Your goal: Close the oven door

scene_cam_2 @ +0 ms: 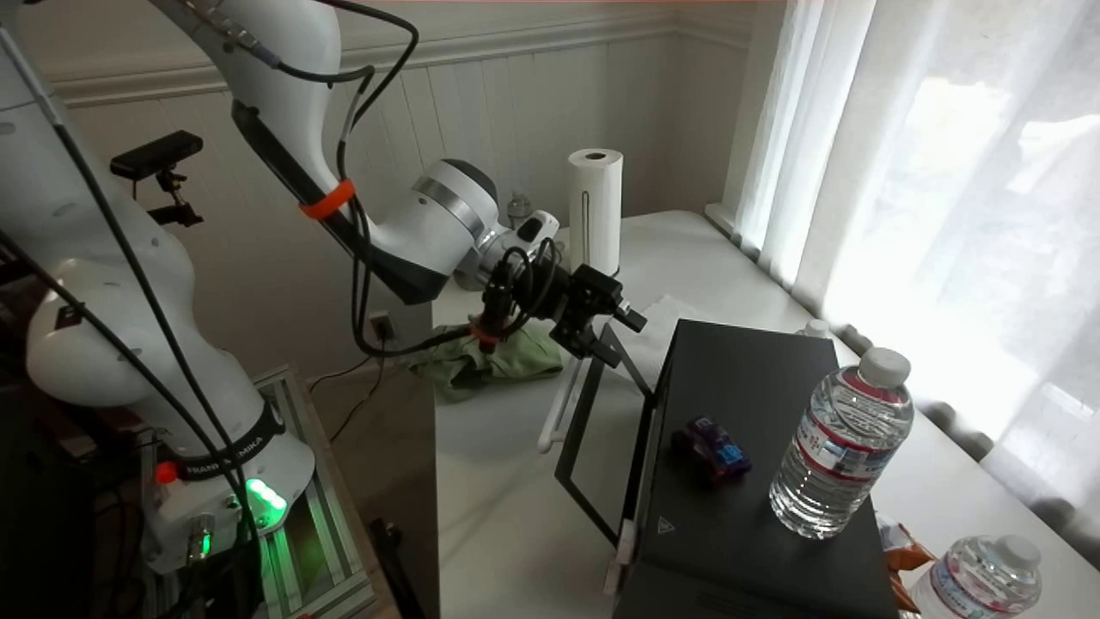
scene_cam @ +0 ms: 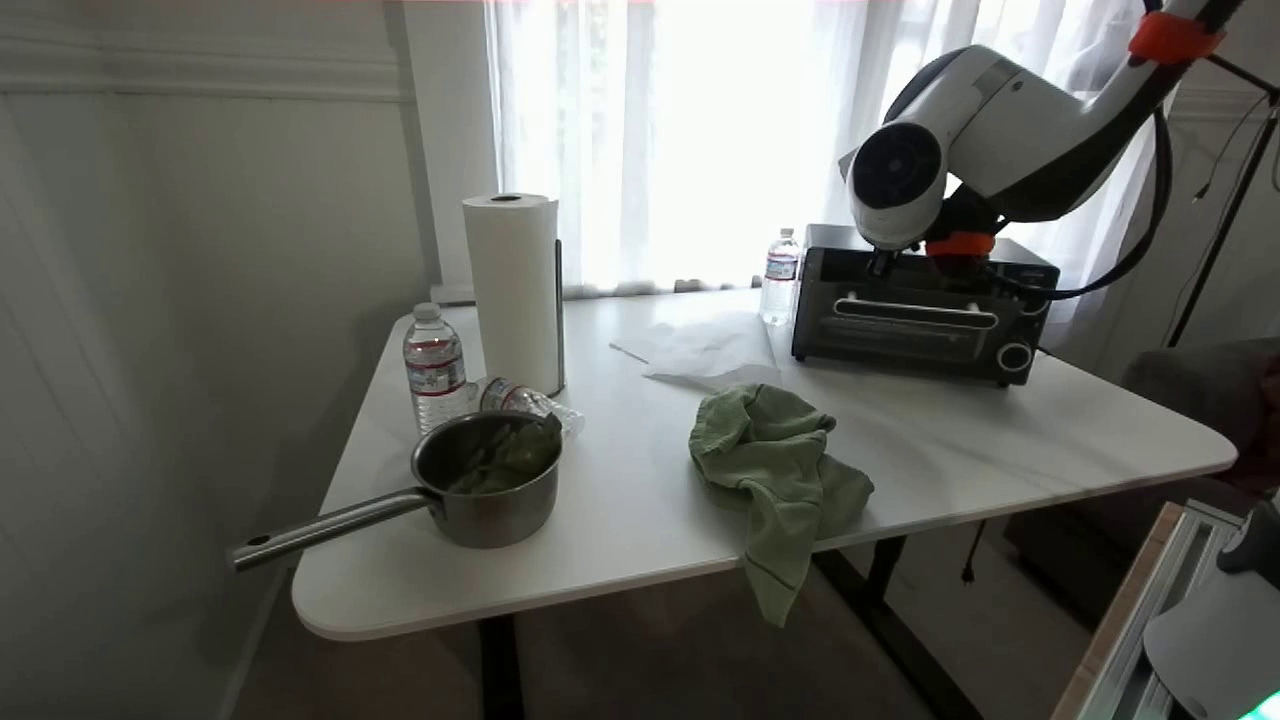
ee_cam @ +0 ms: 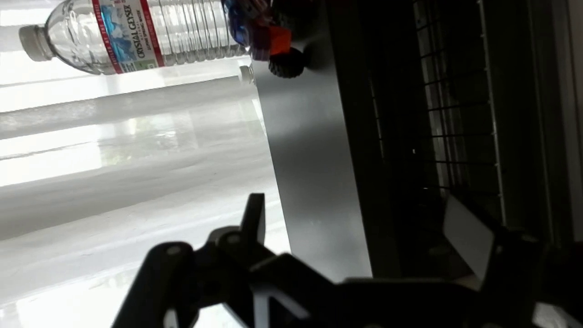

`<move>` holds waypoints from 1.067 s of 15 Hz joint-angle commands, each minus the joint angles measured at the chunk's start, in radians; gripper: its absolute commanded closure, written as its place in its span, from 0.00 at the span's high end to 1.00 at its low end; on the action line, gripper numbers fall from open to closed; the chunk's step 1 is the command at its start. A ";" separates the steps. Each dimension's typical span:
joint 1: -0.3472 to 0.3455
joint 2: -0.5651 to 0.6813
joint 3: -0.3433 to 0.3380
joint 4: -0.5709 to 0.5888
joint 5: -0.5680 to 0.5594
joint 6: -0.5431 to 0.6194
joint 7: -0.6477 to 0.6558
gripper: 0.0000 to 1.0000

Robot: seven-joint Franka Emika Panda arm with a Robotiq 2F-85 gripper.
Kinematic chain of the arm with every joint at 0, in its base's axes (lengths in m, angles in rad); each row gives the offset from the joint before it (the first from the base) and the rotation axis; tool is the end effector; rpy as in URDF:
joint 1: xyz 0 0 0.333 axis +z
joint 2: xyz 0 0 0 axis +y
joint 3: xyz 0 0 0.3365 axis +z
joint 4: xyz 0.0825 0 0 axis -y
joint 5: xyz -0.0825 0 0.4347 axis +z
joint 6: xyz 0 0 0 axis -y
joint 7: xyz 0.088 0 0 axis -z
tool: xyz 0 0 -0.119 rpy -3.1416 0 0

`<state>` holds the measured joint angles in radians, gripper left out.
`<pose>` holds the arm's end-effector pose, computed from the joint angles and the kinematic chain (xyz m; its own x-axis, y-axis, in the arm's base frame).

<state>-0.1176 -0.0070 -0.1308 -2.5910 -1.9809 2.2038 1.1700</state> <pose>0.4455 -0.1544 0.2341 0.9224 0.3630 0.1317 0.0074 -0.3576 0.9338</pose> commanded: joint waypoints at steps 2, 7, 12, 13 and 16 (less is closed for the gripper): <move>-0.004 0.051 0.002 0.025 -0.074 -0.052 0.081 1.00; -0.003 0.078 0.010 0.030 -0.087 -0.089 0.110 1.00; -0.003 0.083 0.014 0.029 -0.108 -0.126 0.139 1.00; -0.003 0.087 0.014 0.030 -0.118 -0.137 0.146 1.00; -0.003 0.106 0.016 0.032 -0.161 -0.195 0.190 1.00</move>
<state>-0.1154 0.0582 -0.1202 -2.5698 -2.0815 2.0609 1.2933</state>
